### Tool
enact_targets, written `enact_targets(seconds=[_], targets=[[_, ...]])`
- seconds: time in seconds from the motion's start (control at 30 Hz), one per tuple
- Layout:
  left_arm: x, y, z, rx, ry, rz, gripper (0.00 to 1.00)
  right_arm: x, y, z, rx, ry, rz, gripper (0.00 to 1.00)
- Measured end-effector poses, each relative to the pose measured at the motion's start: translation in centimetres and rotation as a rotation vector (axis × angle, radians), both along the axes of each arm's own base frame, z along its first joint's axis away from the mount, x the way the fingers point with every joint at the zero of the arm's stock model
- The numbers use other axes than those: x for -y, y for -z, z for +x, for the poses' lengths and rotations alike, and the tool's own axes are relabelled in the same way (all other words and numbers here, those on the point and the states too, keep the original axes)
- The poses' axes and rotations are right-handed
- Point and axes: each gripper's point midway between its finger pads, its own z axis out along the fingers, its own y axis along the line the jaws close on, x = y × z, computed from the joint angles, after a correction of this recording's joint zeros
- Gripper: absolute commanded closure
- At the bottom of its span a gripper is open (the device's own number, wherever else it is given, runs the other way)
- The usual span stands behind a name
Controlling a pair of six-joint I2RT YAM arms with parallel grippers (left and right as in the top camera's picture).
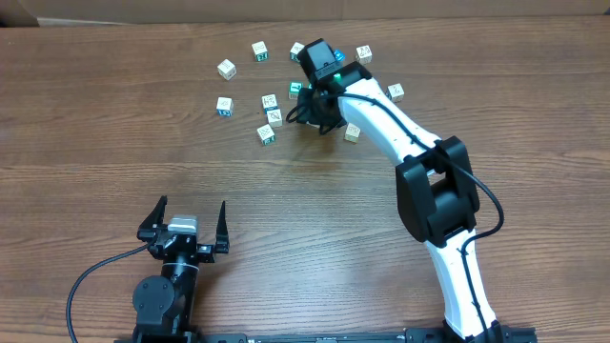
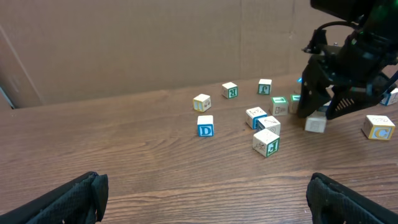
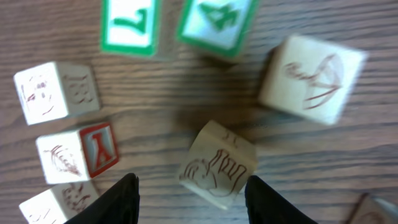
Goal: Form a circle
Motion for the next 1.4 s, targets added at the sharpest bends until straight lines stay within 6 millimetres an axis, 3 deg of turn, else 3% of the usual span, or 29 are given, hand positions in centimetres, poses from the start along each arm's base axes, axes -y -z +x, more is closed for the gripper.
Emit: enact_targets(seconds=[0.53, 0.8, 1.1, 1.2, 1.3, 1.4], targets=[[0.0, 0.0, 0.0, 0.0, 0.0, 0.0, 0.0, 0.6, -0.3, 1.0, 0.061, 0.023, -0.057, 0.47], [0.0, 0.0, 0.0, 0.0, 0.0, 0.0, 0.0, 2.0, 0.2, -0.3, 0.002, 0.053, -0.108, 0.41], [0.0, 0.0, 0.0, 0.0, 0.0, 0.0, 0.01, 4.7, -4.9, 0.2, 0.035, 0.112, -0.104, 0.42], [0.0, 0.0, 0.0, 0.0, 0.0, 0.0, 0.0, 5.5, -5.3, -0.4, 0.013, 0.118, -0.119, 0.41], [0.0, 0.0, 0.0, 0.0, 0.0, 0.0, 0.0, 6.4, -4.6, -2.4, -0.07, 0.125, -0.162, 0.43], [0.0, 0.0, 0.0, 0.0, 0.0, 0.0, 0.0, 7.6, -3.8, -5.0, -0.176, 0.148, -0.212, 0.56]])
